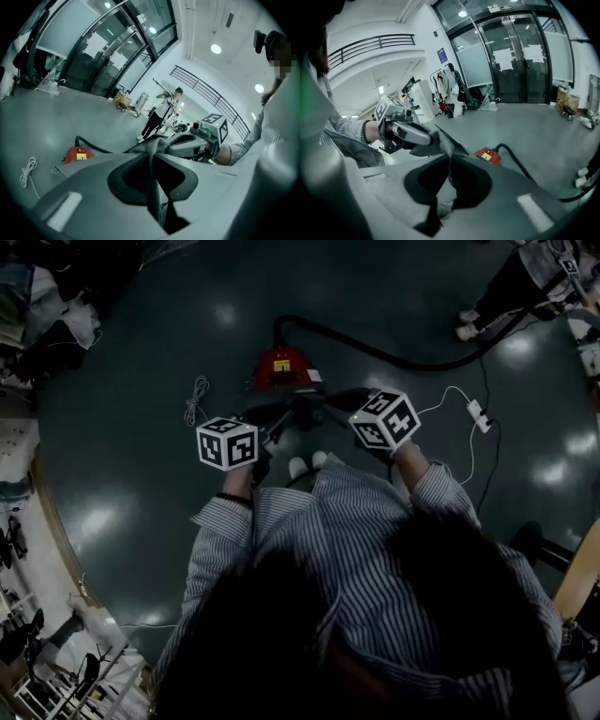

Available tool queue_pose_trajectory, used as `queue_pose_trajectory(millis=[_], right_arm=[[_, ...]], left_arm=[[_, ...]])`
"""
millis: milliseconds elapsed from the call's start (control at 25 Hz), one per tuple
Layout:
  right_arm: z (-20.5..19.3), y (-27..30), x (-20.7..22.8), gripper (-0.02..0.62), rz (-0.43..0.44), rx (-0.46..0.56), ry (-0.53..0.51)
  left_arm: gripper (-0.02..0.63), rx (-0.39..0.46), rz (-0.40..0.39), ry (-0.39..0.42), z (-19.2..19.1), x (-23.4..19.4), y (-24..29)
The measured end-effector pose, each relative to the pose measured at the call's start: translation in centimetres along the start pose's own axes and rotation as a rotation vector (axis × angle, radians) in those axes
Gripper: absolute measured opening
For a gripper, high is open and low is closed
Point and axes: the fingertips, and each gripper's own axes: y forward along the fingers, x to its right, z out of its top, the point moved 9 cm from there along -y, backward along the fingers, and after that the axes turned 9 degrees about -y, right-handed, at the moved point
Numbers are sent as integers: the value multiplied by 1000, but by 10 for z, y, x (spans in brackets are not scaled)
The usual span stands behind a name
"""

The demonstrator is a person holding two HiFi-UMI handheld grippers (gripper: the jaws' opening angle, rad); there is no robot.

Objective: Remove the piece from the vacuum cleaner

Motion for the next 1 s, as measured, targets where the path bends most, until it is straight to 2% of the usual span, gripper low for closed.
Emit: queue_pose_trajectory(millis=[120, 440, 1000], right_arm=[[6, -5, 1, 17, -11, 25, -3], [9, -11, -9, 17, -46, 42, -40], [20, -9, -19, 17, -60, 50, -56]], left_arm=[[43, 10, 5, 26, 8, 8, -4], [43, 38, -7, 24, 1, 15, -12], [41, 56, -8, 26, 4, 15, -26]])
